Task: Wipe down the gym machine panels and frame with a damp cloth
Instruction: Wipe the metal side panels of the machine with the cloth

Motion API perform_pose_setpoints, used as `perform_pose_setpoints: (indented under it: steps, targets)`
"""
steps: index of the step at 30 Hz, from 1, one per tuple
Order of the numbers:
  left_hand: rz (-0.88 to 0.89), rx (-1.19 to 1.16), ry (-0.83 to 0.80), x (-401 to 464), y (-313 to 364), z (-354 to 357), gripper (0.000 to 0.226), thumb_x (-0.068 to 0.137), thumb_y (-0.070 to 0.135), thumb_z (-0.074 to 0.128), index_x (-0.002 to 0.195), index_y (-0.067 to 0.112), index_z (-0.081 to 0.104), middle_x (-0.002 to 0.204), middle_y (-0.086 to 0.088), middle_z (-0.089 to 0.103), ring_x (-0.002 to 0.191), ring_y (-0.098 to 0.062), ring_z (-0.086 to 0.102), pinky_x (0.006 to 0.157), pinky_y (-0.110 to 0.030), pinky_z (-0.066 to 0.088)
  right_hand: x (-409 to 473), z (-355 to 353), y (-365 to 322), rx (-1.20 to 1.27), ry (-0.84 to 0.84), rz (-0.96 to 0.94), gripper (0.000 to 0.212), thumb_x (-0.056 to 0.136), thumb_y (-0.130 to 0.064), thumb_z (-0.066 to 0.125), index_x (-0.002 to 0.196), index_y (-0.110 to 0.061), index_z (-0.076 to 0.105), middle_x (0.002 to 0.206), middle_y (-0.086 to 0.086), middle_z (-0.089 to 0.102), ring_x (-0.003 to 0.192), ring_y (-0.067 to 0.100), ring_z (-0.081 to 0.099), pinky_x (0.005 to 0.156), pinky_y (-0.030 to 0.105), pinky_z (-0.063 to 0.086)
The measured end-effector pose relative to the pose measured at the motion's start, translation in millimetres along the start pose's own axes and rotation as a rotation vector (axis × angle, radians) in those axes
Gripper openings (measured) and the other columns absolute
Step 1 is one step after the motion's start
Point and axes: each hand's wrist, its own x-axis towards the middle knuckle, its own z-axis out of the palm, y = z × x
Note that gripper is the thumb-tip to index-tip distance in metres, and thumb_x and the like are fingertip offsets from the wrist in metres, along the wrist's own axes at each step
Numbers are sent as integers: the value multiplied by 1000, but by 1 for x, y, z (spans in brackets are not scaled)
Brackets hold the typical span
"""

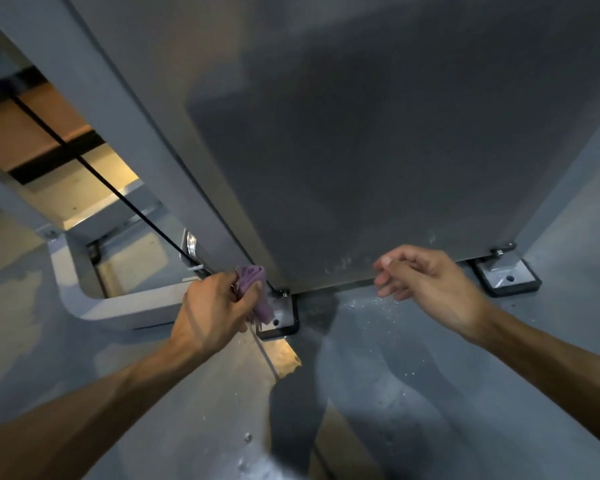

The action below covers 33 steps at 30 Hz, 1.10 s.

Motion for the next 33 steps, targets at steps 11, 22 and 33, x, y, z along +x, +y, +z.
perform_pose_setpoints:
  steps: [11, 22, 33]
  targets:
    - [-181, -524, 424, 6, 57, 65, 32, 104, 25, 60, 75, 16, 70, 67, 16, 74, 69, -6, 72, 71, -28, 57, 0, -58, 12, 70, 254, -30, 21, 105, -16, 54, 92, -9, 69, 81, 10, 75, 76, 28, 75, 71, 35, 52]
    - [-277, -393, 570, 6, 51, 67, 32, 99, 40, 64, 78, 16, 62, 63, 7, 66, 61, -17, 68, 60, -35, 50, -8, -96, 8, 77, 394, -81, 18, 104, -14, 55, 94, -7, 68, 84, 16, 74, 79, 34, 75, 81, 46, 54]
    - [-28, -650, 306, 25, 150, 105, 21, 98, 30, 66, 80, 24, 73, 68, 16, 74, 65, -2, 72, 71, -28, 60, -12, -107, 10, 100, 402, -73, 19, 104, -14, 56, 93, -7, 69, 82, 13, 74, 77, 30, 75, 76, 41, 53]
